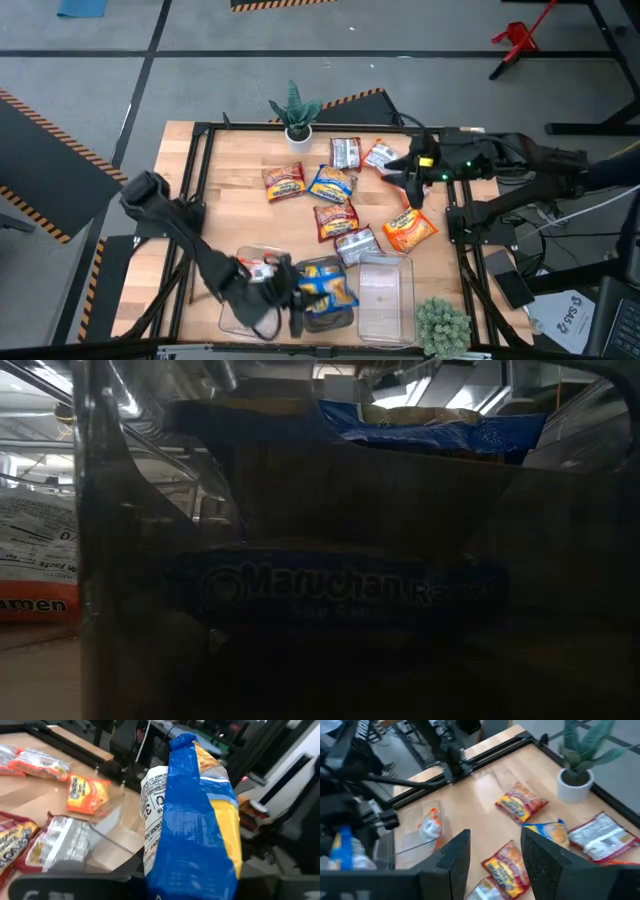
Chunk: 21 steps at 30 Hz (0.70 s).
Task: Sort Maruchan noodles
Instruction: Put the blue noodle pack into the black bin
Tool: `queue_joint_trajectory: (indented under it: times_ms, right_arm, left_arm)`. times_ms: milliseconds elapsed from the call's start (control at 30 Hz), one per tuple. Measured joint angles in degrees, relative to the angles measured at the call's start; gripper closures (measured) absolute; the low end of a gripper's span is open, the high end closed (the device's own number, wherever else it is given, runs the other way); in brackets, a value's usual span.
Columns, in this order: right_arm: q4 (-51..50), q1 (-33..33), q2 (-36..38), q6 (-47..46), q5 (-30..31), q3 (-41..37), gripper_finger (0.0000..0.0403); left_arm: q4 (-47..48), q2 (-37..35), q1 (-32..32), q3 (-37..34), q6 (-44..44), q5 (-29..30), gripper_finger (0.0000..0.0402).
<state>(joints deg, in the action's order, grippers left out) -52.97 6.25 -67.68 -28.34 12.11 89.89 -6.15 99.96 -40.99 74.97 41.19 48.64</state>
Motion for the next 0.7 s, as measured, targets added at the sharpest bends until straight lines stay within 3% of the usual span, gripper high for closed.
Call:
queue_joint_trajectory:
  times_ms: [233,400,700]
  right_arm:
    - [0.0,4.66,0.0,-0.53,2.7,0.0,0.0244]
    - [-0.92,7.18,-0.02,-1.71,4.48,0.0,0.0244]
    - [-3.39,9.3,-0.02,-4.42,7.86,0.0,0.0244]
  left_arm:
    - [2.88,6.91,-1.85,3.2,-0.22,1.39,0.0312]
    - [7.37,7.72,-2.04,3.2,6.03,1.57,0.0312]
    - [10.05,7.85,-3.45,3.2,8.49,1.88,0.0312]
